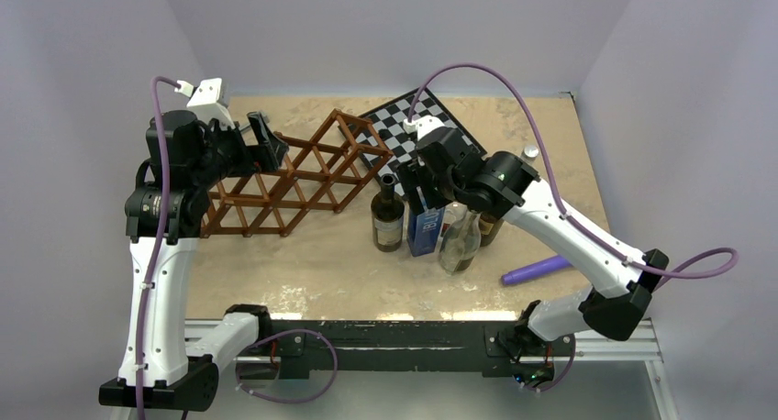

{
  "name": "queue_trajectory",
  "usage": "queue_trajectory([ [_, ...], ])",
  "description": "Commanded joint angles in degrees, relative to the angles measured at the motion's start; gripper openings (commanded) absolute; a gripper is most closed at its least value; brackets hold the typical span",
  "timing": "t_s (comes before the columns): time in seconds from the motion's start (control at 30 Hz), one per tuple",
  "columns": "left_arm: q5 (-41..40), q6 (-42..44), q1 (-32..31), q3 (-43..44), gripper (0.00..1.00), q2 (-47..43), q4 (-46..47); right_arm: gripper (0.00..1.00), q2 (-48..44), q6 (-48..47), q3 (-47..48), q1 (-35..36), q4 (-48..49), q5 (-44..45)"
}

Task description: Put the wine bottle on the wine rack

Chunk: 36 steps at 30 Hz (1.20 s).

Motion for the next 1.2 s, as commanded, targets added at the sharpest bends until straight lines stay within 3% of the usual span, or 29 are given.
queue_trajectory([
  [0.0, -1.25, 0.44, -0.16, 0.43, 0.99, -0.05, 0.66, 0.78, 0.01, 2.4, -1.31, 0.62, 1.79, 3.65],
  [0.27, -0.64, 0.82, -0.16, 1.02, 0.99, 0.52, 0.62, 0.94, -3.9, 1.67, 1.6, 0.72, 1.86, 3.64],
  [0.43, 0.02, 0.73, -0.16, 1.22, 0.99, 0.89, 0.61, 0.96, -7.64, 1.66, 6.04, 0.77, -0.56, 3.65],
  [0.67, 1.04, 0.58, -0.16, 1.14, 0.99, 0.88, 0.68, 0.93, -11.02, 6.22, 6.63, 0.72, -13.44, 10.54],
  [0.8, 1.82, 0.3, -0.16, 1.14, 0.99, 0.89, 0.93, 0.9, -10.59, 9.68, 4.64, -0.17, -21.18, 9.05],
  [1.17, 2.54, -0.32, -0.16, 0.23, 0.99, 0.43, 1.07, 0.76, -10.7, 12.92, -3.31, -2.6, -20.27, 5.17],
])
